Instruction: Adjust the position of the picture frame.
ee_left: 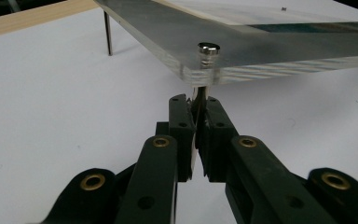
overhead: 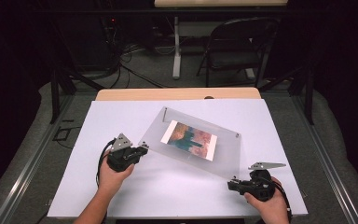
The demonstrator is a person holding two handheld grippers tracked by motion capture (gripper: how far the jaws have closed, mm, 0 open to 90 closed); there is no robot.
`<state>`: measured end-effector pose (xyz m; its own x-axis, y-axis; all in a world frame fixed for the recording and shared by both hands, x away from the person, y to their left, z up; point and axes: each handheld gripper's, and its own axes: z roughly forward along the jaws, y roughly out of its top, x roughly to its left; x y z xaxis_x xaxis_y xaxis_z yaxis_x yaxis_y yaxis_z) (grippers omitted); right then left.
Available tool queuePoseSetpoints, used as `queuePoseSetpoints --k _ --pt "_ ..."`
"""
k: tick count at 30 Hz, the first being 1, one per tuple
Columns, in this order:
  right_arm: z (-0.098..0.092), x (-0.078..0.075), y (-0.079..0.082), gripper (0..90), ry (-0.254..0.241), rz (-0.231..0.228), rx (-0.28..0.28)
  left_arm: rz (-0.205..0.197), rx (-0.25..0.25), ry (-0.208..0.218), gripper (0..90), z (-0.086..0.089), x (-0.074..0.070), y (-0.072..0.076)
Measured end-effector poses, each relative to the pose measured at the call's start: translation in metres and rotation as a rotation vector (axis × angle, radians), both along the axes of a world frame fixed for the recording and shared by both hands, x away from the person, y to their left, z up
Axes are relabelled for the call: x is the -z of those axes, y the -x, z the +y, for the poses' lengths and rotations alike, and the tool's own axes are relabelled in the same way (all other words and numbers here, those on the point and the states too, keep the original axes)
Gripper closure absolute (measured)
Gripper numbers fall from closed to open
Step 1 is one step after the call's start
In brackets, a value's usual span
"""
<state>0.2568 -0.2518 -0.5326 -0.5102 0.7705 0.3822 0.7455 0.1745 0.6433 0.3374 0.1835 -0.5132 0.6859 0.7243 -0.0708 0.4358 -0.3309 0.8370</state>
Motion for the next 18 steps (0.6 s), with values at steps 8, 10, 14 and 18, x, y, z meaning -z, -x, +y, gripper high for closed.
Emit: queuePoseSetpoints --k 8,10,14,18 --pt "-0.016 -0.004 -0.024 80.4 0.022 -0.002 0.052 -0.006 0.027 0.006 85.1 -0.007 0.001 0.008" --pt "-0.018 -0.004 -0.029 80.5 0.026 -0.011 0.058 -0.003 0.035 0.009 85.1 -0.008 0.001 0.01" --pt "-0.026 -0.005 -0.045 81.4 0.029 -0.001 0.078 0.002 0.048 0.017 85.2 -0.013 0.002 0.016" --pt "-0.034 -0.007 -0.066 82.0 0.044 0.017 0.098 0.005 0.061 0.025 85.2 -0.017 0.002 0.022"
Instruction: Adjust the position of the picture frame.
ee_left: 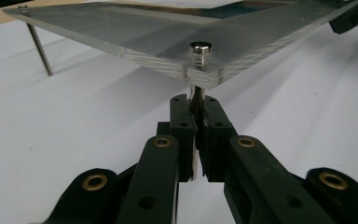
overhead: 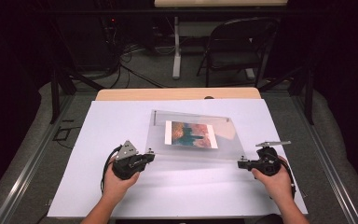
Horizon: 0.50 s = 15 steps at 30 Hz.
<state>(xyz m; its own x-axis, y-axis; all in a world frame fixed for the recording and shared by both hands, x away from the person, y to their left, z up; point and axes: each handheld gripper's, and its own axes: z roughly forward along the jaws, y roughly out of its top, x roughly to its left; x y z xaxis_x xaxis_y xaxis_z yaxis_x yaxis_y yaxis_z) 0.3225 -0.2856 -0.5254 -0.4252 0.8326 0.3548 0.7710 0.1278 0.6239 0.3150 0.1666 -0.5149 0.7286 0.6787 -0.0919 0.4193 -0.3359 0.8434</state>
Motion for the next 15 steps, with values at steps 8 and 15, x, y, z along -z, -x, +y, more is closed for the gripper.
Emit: queuePoseSetpoints --k 8,15 --pt "-0.002 -0.006 -0.034 82.5 0.027 0.012 0.008 -0.004 0.016 0.021 85.1 -0.004 0.0 0.014" --pt "0.001 -0.007 -0.067 82.8 0.064 0.033 0.001 0.008 0.033 0.037 84.8 -0.011 0.003 0.024"
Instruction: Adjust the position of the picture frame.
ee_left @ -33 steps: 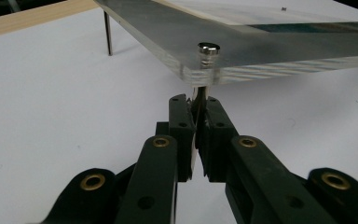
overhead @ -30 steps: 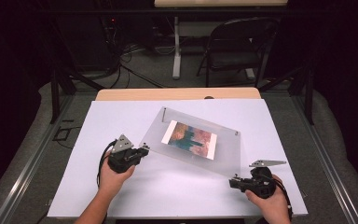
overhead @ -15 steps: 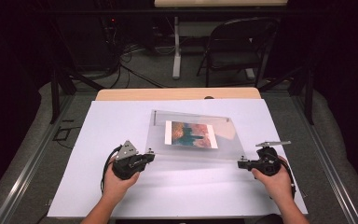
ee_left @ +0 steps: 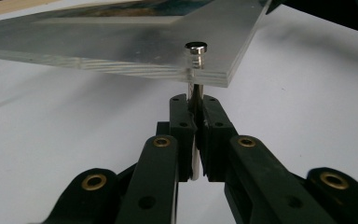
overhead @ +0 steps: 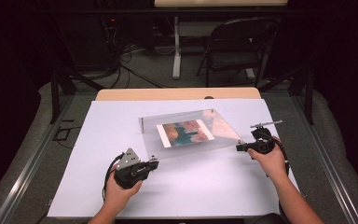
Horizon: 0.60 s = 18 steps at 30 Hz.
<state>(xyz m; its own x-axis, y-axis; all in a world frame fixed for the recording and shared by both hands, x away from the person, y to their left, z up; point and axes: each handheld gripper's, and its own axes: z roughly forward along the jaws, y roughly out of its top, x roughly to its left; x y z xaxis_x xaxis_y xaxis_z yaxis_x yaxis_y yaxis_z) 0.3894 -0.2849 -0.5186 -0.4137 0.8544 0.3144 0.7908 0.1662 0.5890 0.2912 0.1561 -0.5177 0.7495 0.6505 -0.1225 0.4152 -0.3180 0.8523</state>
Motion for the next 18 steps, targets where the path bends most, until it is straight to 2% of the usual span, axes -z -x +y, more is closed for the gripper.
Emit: queuePoseSetpoints --k 3,4,7,8,10,11,14,17,18 --pt "0.001 0.0 -0.014 83.2 0.024 0.004 0.005 0.0 0.02 -0.007 84.6 -0.004 0.001 0.001" --pt "0.003 0.0 -0.024 87.5 0.018 0.008 0.002 0.009 0.034 -0.003 84.6 -0.009 0.002 0.001" --pt "0.005 -0.002 -0.032 87.6 -0.001 0.015 -0.017 0.009 0.045 -0.01 84.7 -0.015 0.004 0.001" --pt "0.01 -0.003 -0.038 87.4 0.032 0.004 -0.018 0.024 0.056 0.004 84.8 -0.019 0.005 0.0" --pt "0.012 -0.003 -0.04 87.5 0.042 0.0 -0.015 0.025 0.06 -0.001 84.8 -0.022 0.005 0.0" --pt "0.012 -0.002 -0.043 87.2 0.045 0.0 -0.012 0.033 0.066 0.012 84.8 -0.024 0.005 -0.001" --pt "0.008 0.0 -0.045 85.5 0.023 -0.002 0.013 0.044 0.093 0.03 85.0 -0.033 0.005 -0.001" --pt "0.0 0.003 -0.038 84.3 -0.006 -0.016 0.041 0.039 0.126 0.025 85.1 -0.044 0.006 0.0" --pt "-0.004 0.004 -0.031 83.8 -0.015 -0.025 0.055 0.041 0.142 0.026 85.1 -0.052 0.007 0.0"
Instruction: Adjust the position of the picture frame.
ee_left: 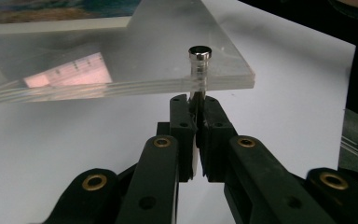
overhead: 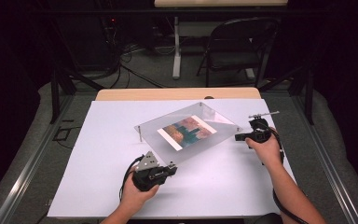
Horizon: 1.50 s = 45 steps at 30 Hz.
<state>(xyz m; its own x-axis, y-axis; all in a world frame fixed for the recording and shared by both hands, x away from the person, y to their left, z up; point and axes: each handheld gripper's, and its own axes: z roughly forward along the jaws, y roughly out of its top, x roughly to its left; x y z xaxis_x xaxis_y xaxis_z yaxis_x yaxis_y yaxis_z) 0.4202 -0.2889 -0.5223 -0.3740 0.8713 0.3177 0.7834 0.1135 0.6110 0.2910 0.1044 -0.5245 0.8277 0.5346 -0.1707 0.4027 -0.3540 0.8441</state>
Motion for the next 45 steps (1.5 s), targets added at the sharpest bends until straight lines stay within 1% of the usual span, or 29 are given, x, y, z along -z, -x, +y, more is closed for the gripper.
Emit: queuePoseSetpoints --k 1,2,3,4,5,6,7,8,9,10,11,12,14,15,19,20,22,23,24,25,26,28,33,34,36,37,38,41,45 --pt "0.0 0.0 0.0 83.8 0.0 0.0 0.0 0.0 0.0 0.0 85.1 0.0 0.0 0.0" --pt "-0.003 0.001 0.01 83.2 0.018 -0.009 0.007 0.001 0.013 -0.003 85.2 -0.009 0.002 0.0" --pt "-0.003 0.001 0.014 82.5 0.017 -0.022 0.012 0.001 0.013 -0.003 85.1 -0.009 0.002 0.0" --pt "-0.005 0.002 0.022 81.7 0.011 -0.033 0.019 0.013 0.025 -0.007 85.1 -0.019 0.007 0.001" --pt "-0.005 0.002 0.022 81.7 0.011 -0.033 0.019 0.013 0.025 -0.007 85.1 -0.019 0.007 0.001" --pt "-0.007 0.003 0.035 81.6 -0.007 -0.051 0.026 0.01 0.033 -0.03 85.1 -0.026 0.012 0.002" --pt "-0.007 0.003 0.039 81.3 -0.014 -0.057 0.021 0.01 0.033 -0.03 85.1 -0.026 0.012 0.002" --pt "-0.006 0.003 0.045 81.1 -0.021 -0.062 0.018 0.012 0.039 -0.052 85.0 -0.034 0.018 0.002" --pt "-0.006 0.003 0.045 81.1 -0.021 -0.062 0.018 0.012 0.039 -0.052 84.9 -0.034 0.018 0.002" --pt "-0.003 0.002 0.058 80.1 -0.028 -0.075 -0.002 0.013 0.042 -0.079 84.8 -0.042 0.025 0.004" --pt "-0.002 0.001 0.062 79.5 -0.029 -0.084 -0.011 0.01 0.044 -0.103 84.7 -0.046 0.028 0.006" --pt "0.002 0.0 0.068 79.3 -0.041 -0.1 -0.02 0.009 0.047 -0.111 84.6 -0.048 0.029 0.006" --pt "0.003 -0.002 0.072 79.1 -0.044 -0.101 -0.026 0.01 0.049 -0.122 84.5 -0.051 0.033 0.007" --pt "0.007 -0.003 0.079 78.2 -0.051 -0.122 -0.035 0.015 0.045 -0.116 84.2 -0.052 0.034 0.007" --pt "0.014 -0.005 0.092 76.7 -0.07 -0.136 -0.06 0.058 0.045 -0.1 82.3 -0.049 0.035 0.004" --pt "0.018 -0.004 0.097 75.7 -0.075 -0.145 -0.07 0.049 0.041 -0.095 78.6 -0.045 0.033 0.006" --pt "0.02 -0.005 0.099 74.9 -0.076 -0.151 -0.075 0.038 0.047 -0.091 77.8 -0.042 0.032 0.008" --pt "0.023 -0.005 0.102 73.8 -0.074 -0.156 -0.086 0.044 0.058 -0.088 75.2 -0.038 0.03 0.009" --pt "0.027 -0.005 0.107 72.4 -0.067 -0.176 -0.098 0.045 0.062 -0.088 69.2 -0.034 0.027 0.01" --pt "0.027 -0.005 0.107 72.4 -0.067 -0.176 -0.098 0.044 0.06 -0.085 69.2 -0.03 0.026 0.012" --pt "0.031 -0.005 0.11 70.9 -0.065 -0.19 -0.112 0.047 0.056 -0.081 63.8 -0.024 0.024 0.013" --pt "0.031 -0.005 0.11 70.0 -0.053 -0.199 -0.12 0.065 0.039 -0.051 61.7 -0.012 0.021 0.013" --pt "0.039 -0.001 0.114 67.5 -0.055 -0.218 -0.136 0.041 -0.028 -0.025 55.5 0.012 0.012 0.01" --pt "0.041 -0.001 0.114 66.7 -0.061 -0.223 -0.138 0.029 -0.05 -0.022 54.8 0.018 0.011 0.007" --pt "0.045 0.0 0.114 65.5 -0.058 -0.24 -0.151 0.027 -0.089 -0.013 53.1 0.028 0.009 0.001" --pt "0.049 0.001 0.116 63.9 -0.061 -0.244 -0.159 0.011 -0.132 -0.012 52.7 0.038 0.008 -0.005" --pt "0.049 0.001 0.116 63.9 -0.061 -0.244 -0.159 0.011 -0.132 -0.012 52.7 0.038 0.008 -0.005" --pt "0.056 0.003 0.12 62.1 -0.054 -0.25 -0.177 -0.007 -0.186 -0.02 52.7 0.052 0.008 -0.015" --pt "0.061 0.002 0.124 61.3 -0.052 -0.263 -0.187 -0.01 -0.251 -0.019 52.7 0.07 0.009 -0.026"
